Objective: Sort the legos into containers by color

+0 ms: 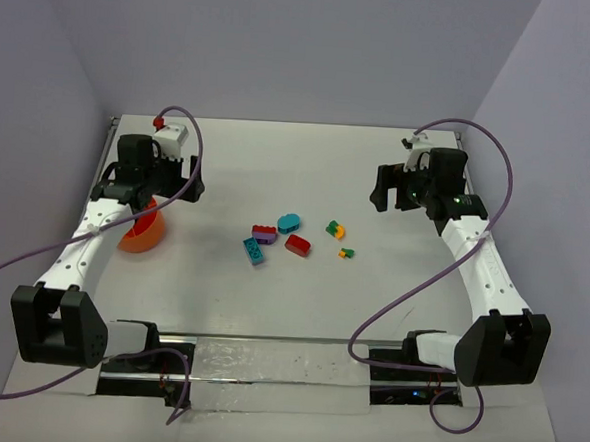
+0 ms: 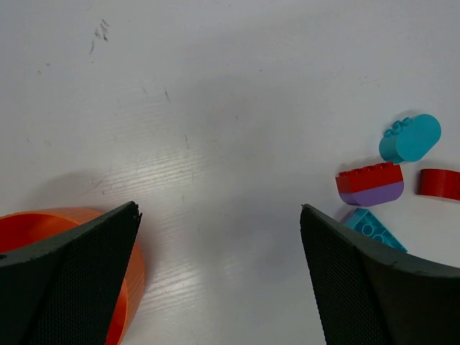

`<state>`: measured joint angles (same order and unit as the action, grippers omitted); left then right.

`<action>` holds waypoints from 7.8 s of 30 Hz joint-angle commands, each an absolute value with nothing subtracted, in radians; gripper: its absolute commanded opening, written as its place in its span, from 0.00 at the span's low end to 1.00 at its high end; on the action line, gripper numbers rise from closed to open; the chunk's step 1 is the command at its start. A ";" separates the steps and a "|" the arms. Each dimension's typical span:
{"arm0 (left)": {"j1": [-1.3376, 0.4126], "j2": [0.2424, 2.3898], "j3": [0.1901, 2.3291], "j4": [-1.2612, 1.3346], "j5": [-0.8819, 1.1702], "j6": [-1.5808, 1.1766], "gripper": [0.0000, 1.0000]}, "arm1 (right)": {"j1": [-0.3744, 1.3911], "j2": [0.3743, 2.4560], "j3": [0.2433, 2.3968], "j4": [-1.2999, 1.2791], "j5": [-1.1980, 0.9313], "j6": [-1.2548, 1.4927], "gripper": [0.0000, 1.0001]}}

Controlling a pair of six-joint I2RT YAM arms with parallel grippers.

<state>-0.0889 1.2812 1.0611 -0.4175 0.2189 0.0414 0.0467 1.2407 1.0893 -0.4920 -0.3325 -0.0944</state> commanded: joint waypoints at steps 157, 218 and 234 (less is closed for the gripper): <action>0.428 1.011 0.486 0.325 0.273 -0.011 0.22 | -0.092 1.376 1.000 -0.421 -0.416 -0.087 1.00; 0.180 1.133 1.050 -0.734 0.858 0.919 0.83 | -0.092 1.402 1.007 -0.427 -0.444 -0.092 1.00; -0.531 1.614 1.452 -1.230 0.431 1.634 0.81 | -0.096 1.467 1.045 -0.460 -0.412 -0.112 1.00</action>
<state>-0.4179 1.5575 1.3767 -1.1363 0.5183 1.4876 -0.0978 1.4345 1.0068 -0.4582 -0.4227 -0.0980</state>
